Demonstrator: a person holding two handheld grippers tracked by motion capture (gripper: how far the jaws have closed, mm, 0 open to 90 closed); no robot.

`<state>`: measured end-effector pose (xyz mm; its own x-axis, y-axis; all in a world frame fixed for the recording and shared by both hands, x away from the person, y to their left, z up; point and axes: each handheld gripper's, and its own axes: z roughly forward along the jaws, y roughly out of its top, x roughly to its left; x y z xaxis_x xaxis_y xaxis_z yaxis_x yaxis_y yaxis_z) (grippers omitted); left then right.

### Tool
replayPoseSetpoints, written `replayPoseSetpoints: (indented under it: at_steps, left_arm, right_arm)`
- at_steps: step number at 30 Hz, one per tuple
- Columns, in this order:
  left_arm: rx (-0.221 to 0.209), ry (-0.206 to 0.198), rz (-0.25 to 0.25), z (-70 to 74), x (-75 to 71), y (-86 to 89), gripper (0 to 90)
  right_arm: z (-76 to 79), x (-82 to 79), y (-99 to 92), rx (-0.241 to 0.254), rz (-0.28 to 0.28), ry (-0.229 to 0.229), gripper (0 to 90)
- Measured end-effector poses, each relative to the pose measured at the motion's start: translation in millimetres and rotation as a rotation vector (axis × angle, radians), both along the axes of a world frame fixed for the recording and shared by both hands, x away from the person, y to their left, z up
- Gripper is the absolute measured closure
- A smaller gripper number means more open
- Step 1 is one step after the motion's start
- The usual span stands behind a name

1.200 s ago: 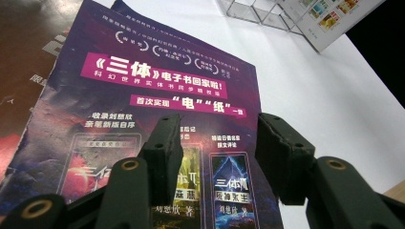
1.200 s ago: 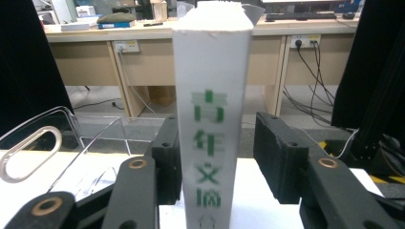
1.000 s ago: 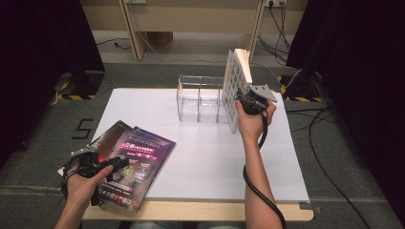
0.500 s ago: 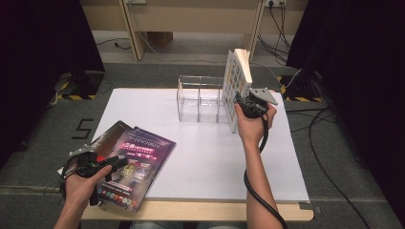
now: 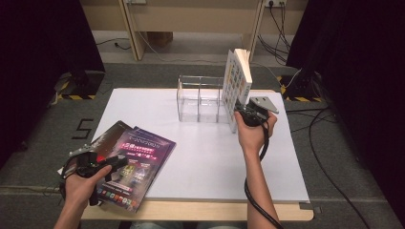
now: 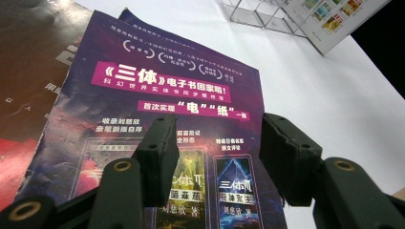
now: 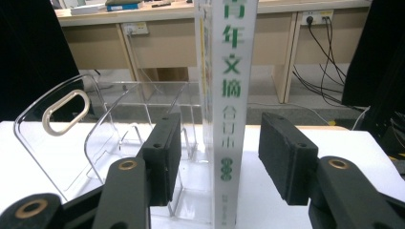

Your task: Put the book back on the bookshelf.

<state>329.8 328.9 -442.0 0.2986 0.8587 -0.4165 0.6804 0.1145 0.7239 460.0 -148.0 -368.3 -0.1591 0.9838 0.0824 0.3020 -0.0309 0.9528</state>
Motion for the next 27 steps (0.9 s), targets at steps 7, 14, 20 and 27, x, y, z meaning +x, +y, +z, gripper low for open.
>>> replayPoseSetpoints:
  at_steps: [7,14,20,27]
  left_arm:
    - [0.005,0.007,0.012,0.0,0.0,0.9,46.4]
    - [0.014,0.011,0.014,-1.0,0.2,1.0,46.0]
    - [0.027,0.013,0.020,-1.8,0.6,1.8,46.0]
    - [0.041,0.015,0.023,-2.0,0.9,2.3,46.0]
  right_arm:
    - [-5.7,-9.1,0.0,0.001,0.005,0.021,50.1]
    - [-12.0,-18.3,1.9,0.011,0.019,0.039,50.2]
    - [-15.7,-25.1,7.2,0.022,0.043,0.055,50.2]
    - [-22.3,-30.3,17.2,0.031,0.085,0.075,50.5]
